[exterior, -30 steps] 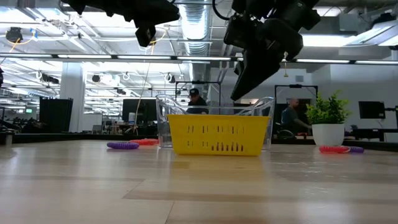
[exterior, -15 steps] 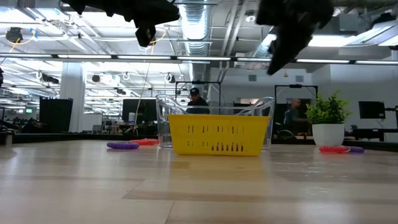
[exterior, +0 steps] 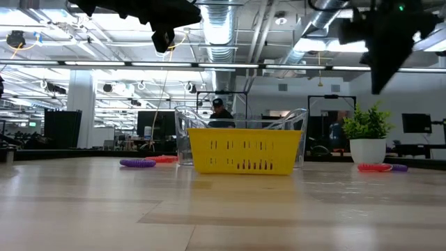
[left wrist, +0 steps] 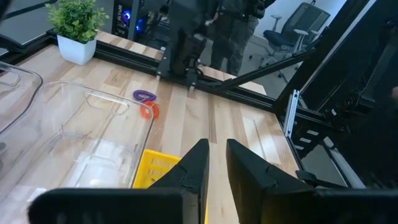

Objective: Sort spring keychains
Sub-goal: Put the right purple spring keychain into the yellow bin

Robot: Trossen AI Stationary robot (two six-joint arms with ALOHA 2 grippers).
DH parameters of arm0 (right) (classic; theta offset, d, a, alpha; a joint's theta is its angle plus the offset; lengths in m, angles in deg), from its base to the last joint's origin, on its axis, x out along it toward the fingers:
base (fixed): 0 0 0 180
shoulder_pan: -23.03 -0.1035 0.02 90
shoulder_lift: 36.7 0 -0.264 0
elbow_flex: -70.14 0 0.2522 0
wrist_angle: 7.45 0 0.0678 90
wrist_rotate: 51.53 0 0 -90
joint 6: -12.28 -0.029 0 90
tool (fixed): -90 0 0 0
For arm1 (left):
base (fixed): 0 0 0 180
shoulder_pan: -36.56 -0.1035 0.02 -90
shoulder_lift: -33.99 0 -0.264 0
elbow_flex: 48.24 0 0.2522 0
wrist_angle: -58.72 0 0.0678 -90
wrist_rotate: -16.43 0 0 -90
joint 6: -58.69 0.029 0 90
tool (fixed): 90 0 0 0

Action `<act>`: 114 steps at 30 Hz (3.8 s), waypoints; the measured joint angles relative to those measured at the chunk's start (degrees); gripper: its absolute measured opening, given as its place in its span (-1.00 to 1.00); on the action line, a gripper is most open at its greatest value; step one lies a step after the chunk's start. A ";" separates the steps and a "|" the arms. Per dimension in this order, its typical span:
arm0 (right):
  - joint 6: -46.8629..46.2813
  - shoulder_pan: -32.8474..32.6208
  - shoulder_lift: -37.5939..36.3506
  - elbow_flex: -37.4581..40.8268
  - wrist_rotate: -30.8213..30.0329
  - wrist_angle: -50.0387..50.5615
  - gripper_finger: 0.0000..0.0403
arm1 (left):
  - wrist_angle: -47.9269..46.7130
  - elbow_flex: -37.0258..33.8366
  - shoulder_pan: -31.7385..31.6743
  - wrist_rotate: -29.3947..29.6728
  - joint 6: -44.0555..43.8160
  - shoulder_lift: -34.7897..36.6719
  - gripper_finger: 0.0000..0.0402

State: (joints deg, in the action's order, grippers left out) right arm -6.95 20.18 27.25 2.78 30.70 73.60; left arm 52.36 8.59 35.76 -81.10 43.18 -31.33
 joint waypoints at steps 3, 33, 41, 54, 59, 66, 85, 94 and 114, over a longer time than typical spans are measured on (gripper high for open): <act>-2.74 0.00 -0.27 4.05 0.08 -0.35 -0.99 | 0.00 0.00 0.01 0.00 0.00 0.00 -0.73; -13.90 4.90 0.10 21.16 0.89 -17.79 -0.59 | 0.00 0.00 0.07 0.00 0.00 0.00 -0.73; -13.93 4.87 0.10 23.89 0.47 -21.64 -0.61 | 0.00 0.00 0.07 0.00 0.00 0.00 -0.73; -18.81 4.87 0.10 28.10 0.31 -22.39 -0.61 | 0.02 0.00 0.07 0.00 0.00 0.00 -0.73; -18.36 4.88 0.10 28.34 0.30 -24.33 -0.61 | 0.02 0.00 0.07 0.00 0.00 0.00 -0.73; -17.95 4.88 0.10 28.34 0.27 -24.91 -0.61 | 0.02 0.00 0.09 0.00 -0.02 0.00 -0.73; -23.74 3.53 -0.06 31.05 5.45 -25.87 -0.96 | 0.00 0.02 0.09 0.00 -0.02 0.00 -0.73; -22.98 -1.34 0.21 27.46 7.98 -25.86 -0.99 | -0.02 0.02 0.46 -0.01 -0.02 0.00 -0.73; -24.01 3.78 0.14 25.45 -2.76 -25.75 -0.99 | 0.36 0.02 0.83 -0.02 -1.44 0.35 -0.73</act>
State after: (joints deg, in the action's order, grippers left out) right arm -30.95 23.95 27.40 28.24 27.94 47.85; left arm 52.72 8.62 36.59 -81.12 41.74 -30.98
